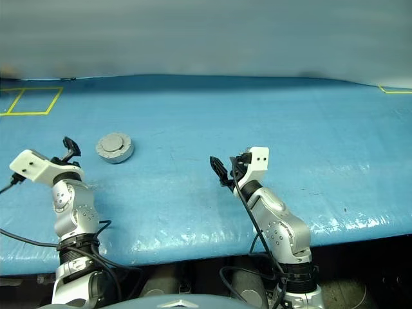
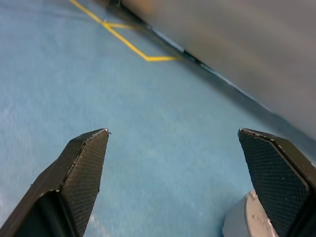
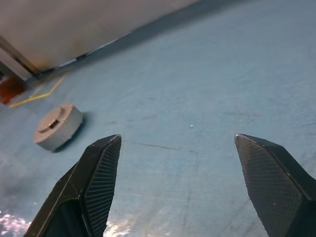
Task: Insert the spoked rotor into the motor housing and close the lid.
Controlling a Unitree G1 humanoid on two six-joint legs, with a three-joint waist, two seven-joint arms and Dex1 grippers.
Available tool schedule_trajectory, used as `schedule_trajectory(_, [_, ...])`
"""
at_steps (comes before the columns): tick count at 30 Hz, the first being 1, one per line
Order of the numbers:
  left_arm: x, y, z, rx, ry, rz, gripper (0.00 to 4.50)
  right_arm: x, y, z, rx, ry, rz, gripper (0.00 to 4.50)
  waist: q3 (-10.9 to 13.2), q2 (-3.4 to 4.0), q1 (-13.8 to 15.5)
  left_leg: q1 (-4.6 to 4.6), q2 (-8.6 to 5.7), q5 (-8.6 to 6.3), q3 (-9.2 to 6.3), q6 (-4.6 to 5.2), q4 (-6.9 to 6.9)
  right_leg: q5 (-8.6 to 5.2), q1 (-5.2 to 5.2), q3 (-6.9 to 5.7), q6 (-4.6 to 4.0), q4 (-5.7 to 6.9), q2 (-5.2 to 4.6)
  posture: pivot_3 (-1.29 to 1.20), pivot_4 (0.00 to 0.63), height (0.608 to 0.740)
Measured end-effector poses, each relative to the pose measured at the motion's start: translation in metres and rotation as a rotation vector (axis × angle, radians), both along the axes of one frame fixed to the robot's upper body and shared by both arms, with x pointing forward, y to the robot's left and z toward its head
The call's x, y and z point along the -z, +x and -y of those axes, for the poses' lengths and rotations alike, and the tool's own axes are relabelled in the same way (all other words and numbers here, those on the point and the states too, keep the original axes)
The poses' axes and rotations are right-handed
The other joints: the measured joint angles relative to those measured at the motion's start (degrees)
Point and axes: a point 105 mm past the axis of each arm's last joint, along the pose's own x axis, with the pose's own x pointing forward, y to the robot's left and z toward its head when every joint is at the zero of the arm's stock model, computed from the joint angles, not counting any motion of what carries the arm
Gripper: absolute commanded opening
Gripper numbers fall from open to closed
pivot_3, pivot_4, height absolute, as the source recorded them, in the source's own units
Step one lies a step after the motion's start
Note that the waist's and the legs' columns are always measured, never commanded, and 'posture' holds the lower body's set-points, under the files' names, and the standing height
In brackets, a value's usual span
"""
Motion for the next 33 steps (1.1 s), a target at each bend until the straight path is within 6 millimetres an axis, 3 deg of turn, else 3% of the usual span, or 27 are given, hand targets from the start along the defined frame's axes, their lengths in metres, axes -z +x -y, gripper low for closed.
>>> schedule_trajectory(1, [-0.009, 0.005, 0.016, 0.097, 0.062, 0.022, 4.47, -0.001, 0.001, 0.002, 0.004, -0.044, 0.03, 3.87, 0.0, 0.0, 0.05, -0.01, -0.02, 0.0, 0.03, 0.0, 0.0, -0.01, -0.01, 0.0, -0.01, 0.0, -0.01, 0.0, 0.15, 0.74])
schedule_trajectory(5, [-0.034, 0.009, 0.113, 0.632, 0.323, 0.096, 4.47, -0.013, 0.004, 0.005, -0.008, -0.187, 0.172, 3.87, -0.01, 0.02, -0.32, 0.02, -0.02, -0.01, 0.16, 0.03, -0.01, -0.01, -0.04, 0.07, -0.01, 0.0, -0.04, 0.0, 0.15, 0.74])
schedule_trajectory(8, [-0.026, -0.006, 0.165, 0.954, 0.449, 0.069, 4.47, -0.013, 0.004, 0.009, -0.028, -0.258, 0.205, 3.87, 0.0, 0.05, -0.99, 0.08, 0.1, 0.0, 0.24, 0.0, -0.07, 0.0, -0.07, 0.07, 0.02, 0.01, 0.04, 0.0, 0.15, 0.74])
schedule_trajectory(11, [-0.001, -0.023, 0.192, 1.188, 0.574, -0.026, 4.47, -0.012, 0.004, 0.015, -0.041, -0.298, 0.209, 3.87, 0.01, 0.07, -1.16, 0.16, 0.19, 0.09, 0.26, -0.15, -0.25, -0.06, -0.09, 0.11, -0.05, 0.02, 0.16, 0.0, 0.15, 0.74])
schedule_trajectory(15, [0.031, -0.035, 0.203, 1.328, 0.658, -0.136, 4.47, -0.01, 0.004, 0.02, -0.058, -0.335, 0.204, 3.87, 0.01, 0.08, -0.82, 0.16, 0.24, 0.13, 0.2, -0.2, -0.31, -0.22, -0.12, 0.16, -0.15, 0.04, 0.23, 0.0, 0.15, 0.74])
schedule_trajectory(19, [0.049, -0.048, 0.211, 1.429, 0.685, -0.18, 4.5, 0.001, -0.003, 0.025, -0.112, -0.415, 0.188, 4.47, 0.01, 0.07, -0.51, 0.13, 0.23, -0.02, 0.21, 0.04, -0.29, -0.17, -0.15, 0.22, -0.23, 0.02, 0.18, 0.0, 0.15, 0.74])
schedule_trajectory(23, [0.051, -0.052, 0.217, 1.458, 0.676, -0.164, 4.5, 0.013, -0.012, 0.019, -0.176, -0.413, 0.16, 4.47, 0.01, 0.07, -0.47, 0.12, 0.22, -0.03, 0.21, 0.07, -0.28, -0.13, -0.15, 0.22, -0.28, 0.01, 0.16, 0.0, 0.15, 0.74])
schedule_trajectory(33, [0.047, -0.049, 0.217, 1.443, 0.667, -0.153, 4.5, 0.016, -0.014, 0.018, -0.188, -0.435, 0.167, 4.47, 0.01, 0.07, -0.47, 0.13, 0.22, -0.04, 0.2, 0.1, -0.25, -0.13, -0.14, 0.22, -0.25, 0.03, 0.16, 0.0, 0.15, 0.74])
